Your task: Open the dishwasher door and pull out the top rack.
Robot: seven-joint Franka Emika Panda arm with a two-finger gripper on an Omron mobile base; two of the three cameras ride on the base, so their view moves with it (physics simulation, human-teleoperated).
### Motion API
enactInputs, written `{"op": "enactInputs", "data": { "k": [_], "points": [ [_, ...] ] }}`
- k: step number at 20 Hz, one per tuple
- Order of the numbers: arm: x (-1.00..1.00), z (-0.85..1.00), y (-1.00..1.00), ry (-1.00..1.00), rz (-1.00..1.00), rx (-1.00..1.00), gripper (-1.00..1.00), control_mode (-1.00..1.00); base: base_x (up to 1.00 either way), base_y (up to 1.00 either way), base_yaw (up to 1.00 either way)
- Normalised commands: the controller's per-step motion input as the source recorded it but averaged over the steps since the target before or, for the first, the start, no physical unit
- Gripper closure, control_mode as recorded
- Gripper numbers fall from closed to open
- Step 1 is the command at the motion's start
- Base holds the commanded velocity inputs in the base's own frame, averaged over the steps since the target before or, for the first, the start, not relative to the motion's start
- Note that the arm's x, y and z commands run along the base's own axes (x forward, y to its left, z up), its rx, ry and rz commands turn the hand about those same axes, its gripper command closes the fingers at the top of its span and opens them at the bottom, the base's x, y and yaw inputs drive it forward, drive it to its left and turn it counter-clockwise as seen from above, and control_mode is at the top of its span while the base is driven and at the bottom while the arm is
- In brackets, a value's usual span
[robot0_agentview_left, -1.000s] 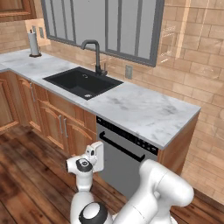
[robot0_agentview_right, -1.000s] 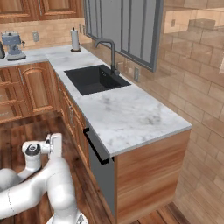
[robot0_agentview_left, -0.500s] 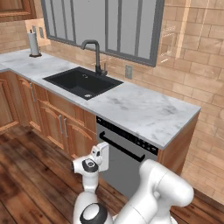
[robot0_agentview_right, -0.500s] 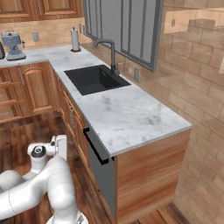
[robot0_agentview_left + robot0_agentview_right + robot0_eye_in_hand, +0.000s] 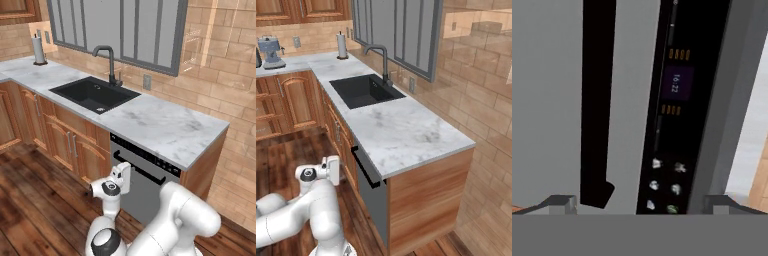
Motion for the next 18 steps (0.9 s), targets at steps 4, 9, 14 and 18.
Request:
{"op": "enactInputs", "data": {
  "k": [4, 9, 14, 18],
  "points": [
    [0.25, -0.16, -0.13, -0.03, 0.00, 0.01, -1.00, -1.00, 0.00, 0.00, 0.00],
    [0.28, -0.16, -0.07, -0.03, 0.00, 0.01, -1.00, -1.00, 0.00, 0.00, 0.00],
    [0.28, -0.18, -0.05, -0.02, 0.00, 0.00, -1.00, -1.00, 0.00, 0.00, 0.00],
    [0.27, -0.22, -0.03, -0.01, 0.00, 0.00, -1.00, -1.00, 0.00, 0.00, 0.00]
  ]
}}
